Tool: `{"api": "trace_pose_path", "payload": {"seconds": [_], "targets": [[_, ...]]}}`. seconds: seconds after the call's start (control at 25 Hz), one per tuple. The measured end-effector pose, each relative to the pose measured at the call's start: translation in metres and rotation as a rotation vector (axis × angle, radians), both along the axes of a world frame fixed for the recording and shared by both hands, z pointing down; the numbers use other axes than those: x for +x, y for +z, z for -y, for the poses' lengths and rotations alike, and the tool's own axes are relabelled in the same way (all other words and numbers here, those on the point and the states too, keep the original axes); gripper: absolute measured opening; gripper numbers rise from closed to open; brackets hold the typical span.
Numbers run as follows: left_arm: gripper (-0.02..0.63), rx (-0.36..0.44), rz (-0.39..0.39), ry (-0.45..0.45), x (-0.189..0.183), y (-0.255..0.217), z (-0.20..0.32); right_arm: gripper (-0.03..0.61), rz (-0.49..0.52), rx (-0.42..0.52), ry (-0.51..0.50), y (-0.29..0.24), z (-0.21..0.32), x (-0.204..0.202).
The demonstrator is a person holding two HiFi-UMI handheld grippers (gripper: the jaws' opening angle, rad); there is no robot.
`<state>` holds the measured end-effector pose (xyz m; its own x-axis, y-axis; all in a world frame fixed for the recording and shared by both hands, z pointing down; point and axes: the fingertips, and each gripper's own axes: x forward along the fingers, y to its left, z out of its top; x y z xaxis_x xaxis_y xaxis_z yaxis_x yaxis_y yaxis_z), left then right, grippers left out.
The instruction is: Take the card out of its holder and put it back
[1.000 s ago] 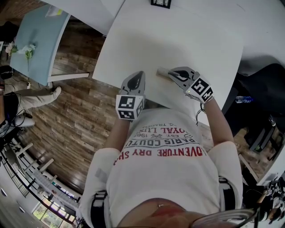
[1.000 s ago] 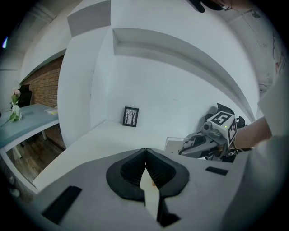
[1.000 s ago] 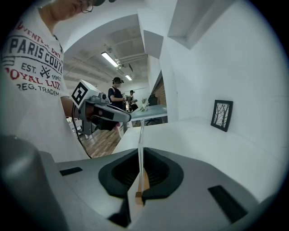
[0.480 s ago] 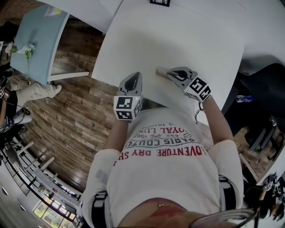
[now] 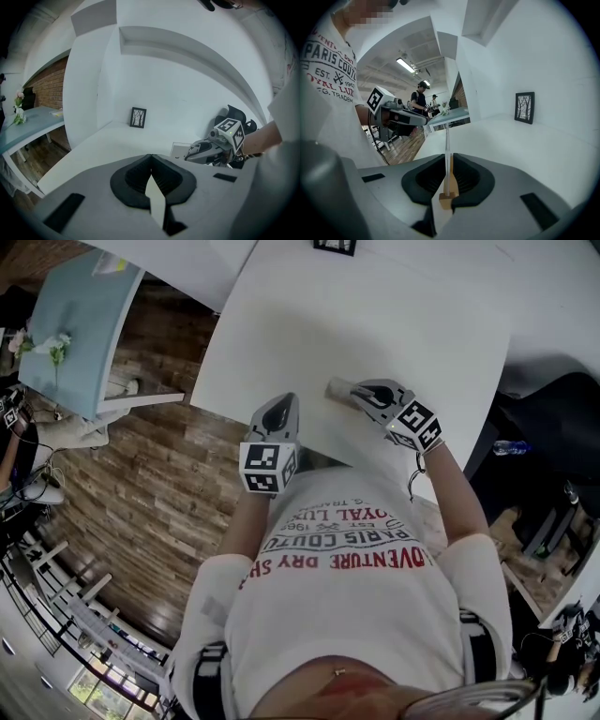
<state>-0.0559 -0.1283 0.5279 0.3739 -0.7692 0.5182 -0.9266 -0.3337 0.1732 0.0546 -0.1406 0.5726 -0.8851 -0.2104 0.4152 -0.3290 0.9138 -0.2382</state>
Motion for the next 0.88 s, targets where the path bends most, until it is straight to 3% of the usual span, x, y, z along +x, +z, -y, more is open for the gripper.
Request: {"api": "trace_pose_path", "payload": {"seconds": [0.08,0.16,0.24,0.44,0.68,0.8,0.88], "targets": [[0.025,0.005,-0.004,0.008,0.001,-0.002,0.001,0.061,0.01,-0.003,0.021,-0.003,0.002,0.001],[0.025,0.011,-0.007,0.019,0.001,-0.003,0.002,0.13,0.026,-0.006,0.039,-0.008,0.003,0.001],[0.025,0.016,-0.01,0.034,0.003,-0.005,0.002,0.143,0.037,0.004,0.055,-0.016,0.002,0.002],[0.025,0.037,-0.019,0.087,0.007,-0.013,0.007,0.143,0.097,0.04,0.124,-0.049,0.003,0.003],[0.025,0.077,-0.035,0.165,0.019,-0.031,0.013,0.141,0.179,0.106,0.342,-0.094,0.015,0.025],[0.025,0.103,-0.045,0.21,0.024,-0.044,0.015,0.061,0.163,0.158,0.471,-0.107,0.019,0.042],[0.025,0.118,-0.049,0.237,0.026,-0.05,0.015,0.055,0.149,0.178,0.553,-0.111,0.018,0.052]]}}
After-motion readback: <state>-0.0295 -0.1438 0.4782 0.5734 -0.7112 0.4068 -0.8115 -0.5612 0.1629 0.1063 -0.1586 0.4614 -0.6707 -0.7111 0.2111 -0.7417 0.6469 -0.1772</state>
